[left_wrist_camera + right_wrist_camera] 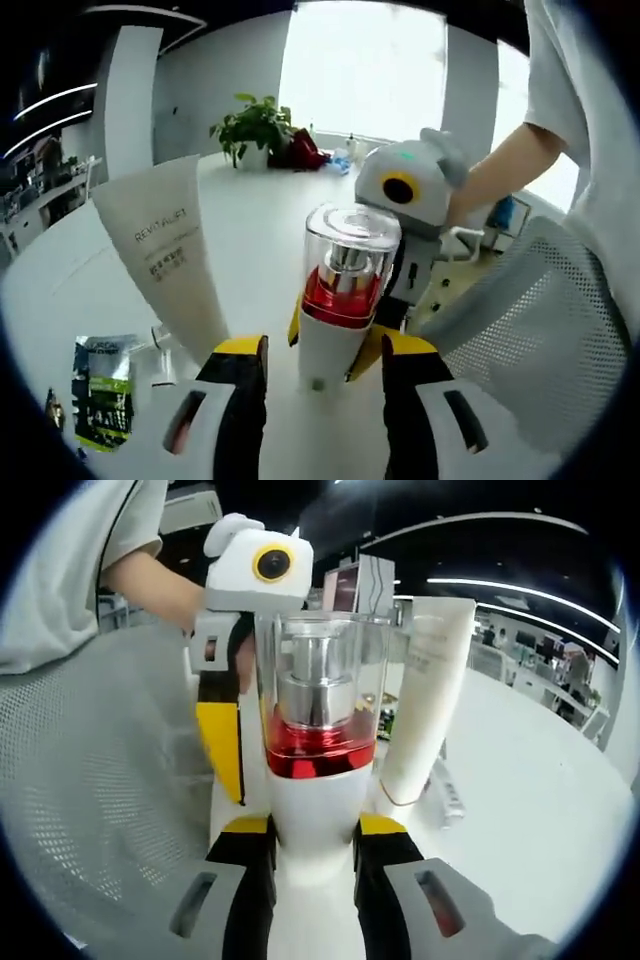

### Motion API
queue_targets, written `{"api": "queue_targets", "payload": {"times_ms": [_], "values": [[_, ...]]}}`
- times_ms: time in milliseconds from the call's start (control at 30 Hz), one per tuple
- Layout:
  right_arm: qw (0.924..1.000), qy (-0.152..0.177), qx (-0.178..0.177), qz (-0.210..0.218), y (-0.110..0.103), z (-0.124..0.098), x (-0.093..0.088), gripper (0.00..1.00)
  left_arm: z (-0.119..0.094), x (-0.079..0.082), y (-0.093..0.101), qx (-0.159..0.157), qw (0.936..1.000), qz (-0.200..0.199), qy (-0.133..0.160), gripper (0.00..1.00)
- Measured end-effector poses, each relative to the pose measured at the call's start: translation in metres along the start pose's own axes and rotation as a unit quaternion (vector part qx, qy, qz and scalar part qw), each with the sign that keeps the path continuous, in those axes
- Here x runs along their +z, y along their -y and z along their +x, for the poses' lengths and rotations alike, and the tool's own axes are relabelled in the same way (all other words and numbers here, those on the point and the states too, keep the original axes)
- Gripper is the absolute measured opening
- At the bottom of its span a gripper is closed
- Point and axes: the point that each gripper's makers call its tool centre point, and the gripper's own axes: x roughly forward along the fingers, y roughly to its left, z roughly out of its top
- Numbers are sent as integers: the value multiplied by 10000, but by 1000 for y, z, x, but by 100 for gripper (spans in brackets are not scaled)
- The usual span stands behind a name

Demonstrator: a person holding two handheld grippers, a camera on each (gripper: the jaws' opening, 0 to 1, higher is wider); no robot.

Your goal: Arrange the skincare products in the storage area until every visible bottle or jar stands upright without overlapping.

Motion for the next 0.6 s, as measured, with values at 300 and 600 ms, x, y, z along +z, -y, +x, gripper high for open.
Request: {"api": "queue_targets", "payload": {"times_ms": [300,600], "values": [[9999,-91,-33,28,20,-3,-4,29,-25,-9,-13,471,9986,-225,68,51],[9999,-115,-69,73,39,1,-5,29,-48,-16,-23,905,9944,-514,192,64]]}}
